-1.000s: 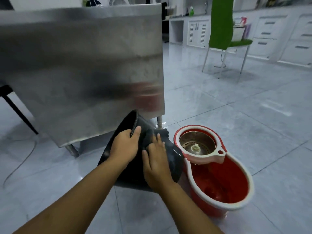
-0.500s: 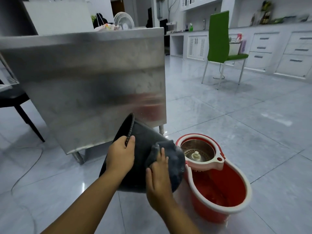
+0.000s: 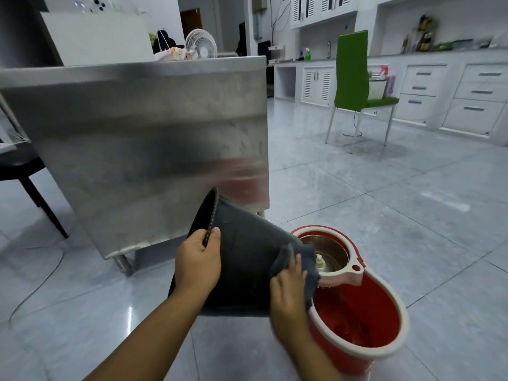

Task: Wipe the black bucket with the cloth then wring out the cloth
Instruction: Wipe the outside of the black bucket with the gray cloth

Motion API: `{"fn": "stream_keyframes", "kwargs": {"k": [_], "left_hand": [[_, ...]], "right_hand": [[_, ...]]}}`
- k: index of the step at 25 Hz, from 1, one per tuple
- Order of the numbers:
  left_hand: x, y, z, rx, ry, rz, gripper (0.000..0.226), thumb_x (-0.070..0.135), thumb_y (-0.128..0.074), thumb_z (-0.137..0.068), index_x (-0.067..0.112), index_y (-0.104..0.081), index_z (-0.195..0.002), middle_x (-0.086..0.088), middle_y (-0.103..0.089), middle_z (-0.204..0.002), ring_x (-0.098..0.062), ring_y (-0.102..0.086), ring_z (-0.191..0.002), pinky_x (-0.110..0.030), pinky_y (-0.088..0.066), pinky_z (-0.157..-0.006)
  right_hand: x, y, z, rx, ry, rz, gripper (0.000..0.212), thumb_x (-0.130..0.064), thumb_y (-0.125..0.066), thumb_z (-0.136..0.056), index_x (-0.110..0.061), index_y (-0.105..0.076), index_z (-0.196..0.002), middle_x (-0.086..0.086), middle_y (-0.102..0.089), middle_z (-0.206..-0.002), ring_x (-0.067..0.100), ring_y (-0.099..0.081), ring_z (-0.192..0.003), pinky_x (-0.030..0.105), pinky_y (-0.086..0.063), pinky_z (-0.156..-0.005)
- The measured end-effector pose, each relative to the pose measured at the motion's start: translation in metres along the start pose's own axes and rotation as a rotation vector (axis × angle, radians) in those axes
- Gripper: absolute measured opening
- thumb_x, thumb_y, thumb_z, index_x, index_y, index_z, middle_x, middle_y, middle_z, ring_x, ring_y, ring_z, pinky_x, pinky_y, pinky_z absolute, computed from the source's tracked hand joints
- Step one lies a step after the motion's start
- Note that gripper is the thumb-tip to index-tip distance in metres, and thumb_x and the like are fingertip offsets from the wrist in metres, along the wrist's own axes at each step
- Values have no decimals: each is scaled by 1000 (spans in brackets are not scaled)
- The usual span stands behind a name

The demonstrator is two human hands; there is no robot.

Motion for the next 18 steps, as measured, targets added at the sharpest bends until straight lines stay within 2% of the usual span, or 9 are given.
{"fn": "stream_keyframes", "kwargs": {"k": [3, 5, 6, 8, 10, 12, 14, 16, 18], "left_hand": [[8, -13, 8, -56, -51, -22, 44, 35, -48, -98, 8, -47, -64, -7, -49, -56, -21, -46, -54, -40, -39, -55], [17, -20, 14, -113, -109, -48, 38, 32, -50, -98, 11, -55, -67, -4, -57, -58, -16, -51, -54, -31, -40, -52], [20, -20, 15, -121, -120, -47, 37, 30, -51, -98, 12, -56, -66, -2, -58, -58, -13, -51, -54, -27, -38, -51], [22, -14, 15, -105, -116, -16, 40, 31, -51, -98, 11, -53, -63, -2, -54, -56, -15, -49, -53, -26, -36, -51], [19, -6, 12, -69, -105, 3, 44, 33, -50, -98, 3, -53, -66, -6, -50, -57, -18, -48, -54, -30, -37, -51], [18, 0, 10, -30, -101, 6, 45, 34, -48, -99, 3, -51, -67, -6, -47, -56, -18, -46, -54, -30, -36, -51], [16, 0, 7, -15, -89, 28, 45, 34, -48, -99, 4, -50, -66, -6, -45, -56, -18, -44, -53, -31, -36, -51], [15, -5, 6, -16, -74, 35, 45, 33, -48, -99, 5, -47, -65, -5, -43, -56, -18, -42, -53, -33, -35, -52], [16, -11, 8, -48, -101, 21, 43, 32, -49, -99, 7, -48, -65, -5, -48, -55, -17, -44, -52, -34, -37, -52]], "right_hand": [[-68, -13, 28, 1, 168, -95, 31, -23, -33, -97, -15, -60, -110, -10, 5, -165, 9, 19, -150, 33, 17, -120], [-105, 6, 5, 32, 267, -123, 37, -23, -32, -98, -12, -52, -127, -12, 1, -164, 7, 12, -151, 28, 14, -120], [-106, 18, -13, 53, 265, -142, 36, -21, -34, -99, -7, -50, -129, -10, -8, -163, 8, 4, -151, 30, 7, -122], [-72, 35, -55, 4, 93, -247, 28, -18, -38, -101, -2, -56, -114, -1, -33, -156, 18, -20, -149, 38, -10, -123], [-18, 43, -72, -34, -161, -310, 27, -22, -37, -102, -9, -59, -104, 9, -50, -143, 31, -36, -140, 50, -23, -118], [16, 52, -57, 58, -286, -296, 30, -23, -34, -103, -11, -56, -121, 10, -38, -154, 31, -25, -147, 51, -17, -121], [8, 46, -23, 135, -183, -201, 41, -21, -29, -103, -10, -43, -140, 0, -11, -165, 19, -4, -153, 45, -2, -124], [-36, 23, 11, 117, 13, -166, 39, -20, -30, -98, -11, -50, -130, -11, 6, -162, 10, 11, -151, 41, 7, -123], [-83, 6, 20, 52, 165, -159, 34, -20, -32, -96, -11, -55, -120, -11, 8, -164, 8, 17, -150, 34, 13, -121]]}}
Point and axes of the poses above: each hand's wrist, its own z-axis away from the middle knuckle, its own y-axis out of the back of the hand, x = y × z, the point moved 10 cm from there along -z, towards the middle knuckle
